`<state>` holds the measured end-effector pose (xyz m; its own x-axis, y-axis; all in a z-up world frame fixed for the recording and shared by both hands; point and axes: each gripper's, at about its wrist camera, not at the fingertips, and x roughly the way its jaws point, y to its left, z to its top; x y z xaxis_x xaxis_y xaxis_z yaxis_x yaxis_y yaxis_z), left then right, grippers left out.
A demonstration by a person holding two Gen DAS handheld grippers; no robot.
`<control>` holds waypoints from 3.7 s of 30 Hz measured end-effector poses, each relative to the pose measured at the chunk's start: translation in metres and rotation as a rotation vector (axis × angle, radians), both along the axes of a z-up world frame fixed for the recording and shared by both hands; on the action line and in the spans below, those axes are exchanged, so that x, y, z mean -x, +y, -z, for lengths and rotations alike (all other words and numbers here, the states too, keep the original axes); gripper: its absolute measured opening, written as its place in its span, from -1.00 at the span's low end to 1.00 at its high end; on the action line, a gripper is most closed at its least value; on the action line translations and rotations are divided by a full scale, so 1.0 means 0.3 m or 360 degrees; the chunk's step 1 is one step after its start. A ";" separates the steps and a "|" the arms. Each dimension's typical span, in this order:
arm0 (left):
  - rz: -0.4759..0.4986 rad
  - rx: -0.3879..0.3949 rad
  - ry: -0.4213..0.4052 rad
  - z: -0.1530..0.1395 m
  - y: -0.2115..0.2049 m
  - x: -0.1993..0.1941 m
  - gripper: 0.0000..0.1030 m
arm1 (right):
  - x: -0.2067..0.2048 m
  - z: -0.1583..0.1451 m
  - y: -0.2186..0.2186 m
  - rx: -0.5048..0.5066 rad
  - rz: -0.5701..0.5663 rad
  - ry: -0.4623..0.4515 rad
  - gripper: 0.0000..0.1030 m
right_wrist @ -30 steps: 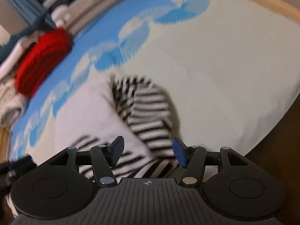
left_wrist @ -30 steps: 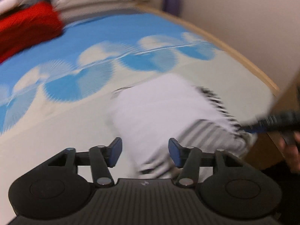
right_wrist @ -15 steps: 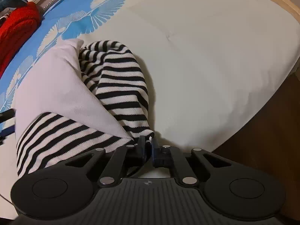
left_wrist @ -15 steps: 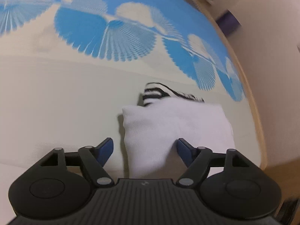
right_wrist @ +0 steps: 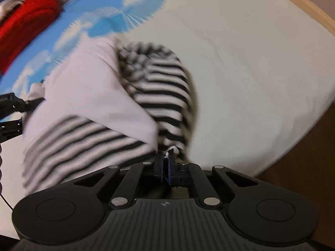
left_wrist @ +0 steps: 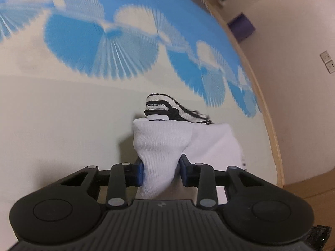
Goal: Fold small clothes
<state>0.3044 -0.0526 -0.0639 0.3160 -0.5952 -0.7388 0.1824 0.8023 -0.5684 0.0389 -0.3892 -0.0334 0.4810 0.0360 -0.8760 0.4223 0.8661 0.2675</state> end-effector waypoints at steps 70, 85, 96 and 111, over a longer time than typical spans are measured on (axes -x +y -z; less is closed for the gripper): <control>-0.0392 -0.0752 -0.0330 -0.194 0.522 0.210 -0.03 | -0.671 -0.148 0.320 -0.0678 -0.0292 -0.0953 -0.94; 0.0004 -0.0584 -0.0329 -0.153 0.386 0.262 -0.03 | -0.641 -0.071 0.358 -0.0106 -0.0279 -0.0560 -0.14; 0.0266 -0.0848 -0.0237 -0.029 0.275 0.315 0.24 | -0.628 0.133 0.345 -0.0356 -0.0372 -0.0182 -0.91; 0.0186 -0.0720 -0.0303 -0.107 0.325 0.316 0.19 | -0.364 -0.119 0.449 0.0117 -0.0814 -0.0426 -0.72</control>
